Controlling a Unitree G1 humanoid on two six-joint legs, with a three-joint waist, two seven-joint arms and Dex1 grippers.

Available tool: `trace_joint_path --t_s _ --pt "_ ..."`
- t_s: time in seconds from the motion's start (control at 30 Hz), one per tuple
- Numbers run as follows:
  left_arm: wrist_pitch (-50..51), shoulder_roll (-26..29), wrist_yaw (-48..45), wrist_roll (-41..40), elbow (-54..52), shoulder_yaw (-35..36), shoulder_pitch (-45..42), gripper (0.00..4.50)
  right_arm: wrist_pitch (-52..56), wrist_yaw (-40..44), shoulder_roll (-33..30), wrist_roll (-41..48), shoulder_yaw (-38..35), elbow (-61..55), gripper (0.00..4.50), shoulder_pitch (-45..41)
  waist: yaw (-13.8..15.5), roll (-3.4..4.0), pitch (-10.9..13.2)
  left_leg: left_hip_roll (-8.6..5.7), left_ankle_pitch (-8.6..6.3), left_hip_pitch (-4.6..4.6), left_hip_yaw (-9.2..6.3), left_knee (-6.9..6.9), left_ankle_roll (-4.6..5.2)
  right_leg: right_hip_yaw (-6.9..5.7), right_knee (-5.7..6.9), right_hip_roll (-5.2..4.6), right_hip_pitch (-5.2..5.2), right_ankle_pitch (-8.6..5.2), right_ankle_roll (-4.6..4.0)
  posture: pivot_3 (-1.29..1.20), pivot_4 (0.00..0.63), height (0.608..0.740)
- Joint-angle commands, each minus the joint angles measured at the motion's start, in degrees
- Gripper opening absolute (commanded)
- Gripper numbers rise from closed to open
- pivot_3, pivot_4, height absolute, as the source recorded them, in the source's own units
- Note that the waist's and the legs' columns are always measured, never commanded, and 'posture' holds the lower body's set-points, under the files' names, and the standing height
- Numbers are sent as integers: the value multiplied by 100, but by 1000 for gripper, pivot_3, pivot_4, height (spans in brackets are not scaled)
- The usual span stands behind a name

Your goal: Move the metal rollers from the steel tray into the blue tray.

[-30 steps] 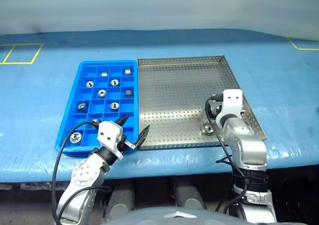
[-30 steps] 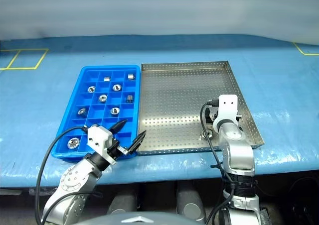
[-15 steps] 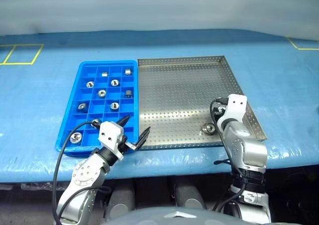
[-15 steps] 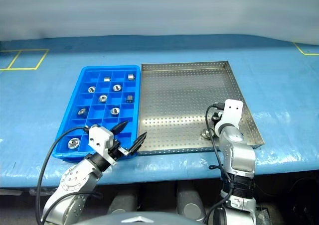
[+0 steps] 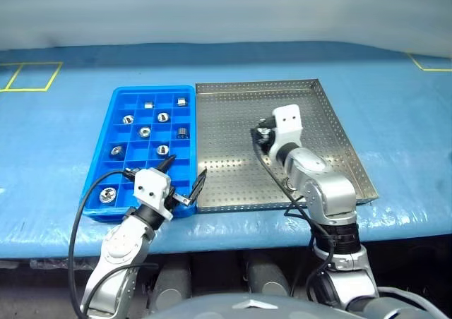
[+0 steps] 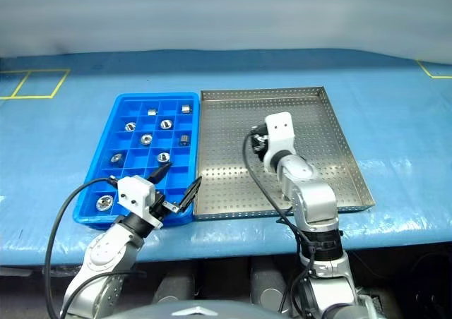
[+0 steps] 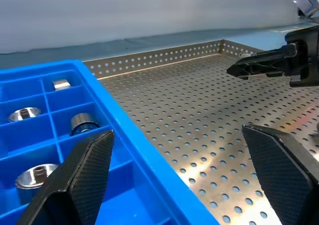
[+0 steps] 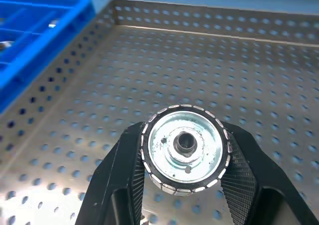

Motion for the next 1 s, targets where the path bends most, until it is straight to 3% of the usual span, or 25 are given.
trace_joint_path --t_s 0.03,0.43,0.93,1.0 --pt "-236 -26 110 64 -292 134 125 4500 -265 290 86 89 328 14 1716 -360 22 0 0 0 0 0 -1 0 0 -1 0 0 0 0 0 60 150 740" --pt "-535 -161 434 99 -806 552 1292 4500 -832 1043 787 18 1735 869 1716 -797 307 -2 1 3 -1 -1 -4 -7 0 -4 -2 2 -3 -1 -2 224 150 740" --pt "-588 -226 460 131 -938 465 1623 4500 -740 1449 552 -50 1965 1019 1716 -519 594 -7 0 3 -1 -15 -8 -5 -1 -9 -7 1 -14 -3 -5 243 150 740" --pt "-573 -218 442 130 -934 455 1592 4500 -640 1481 475 -16 1930 911 2452 -473 592 -7 0 3 -1 -15 -7 -5 -1 -10 -7 1 -14 -3 -5 238 150 740"
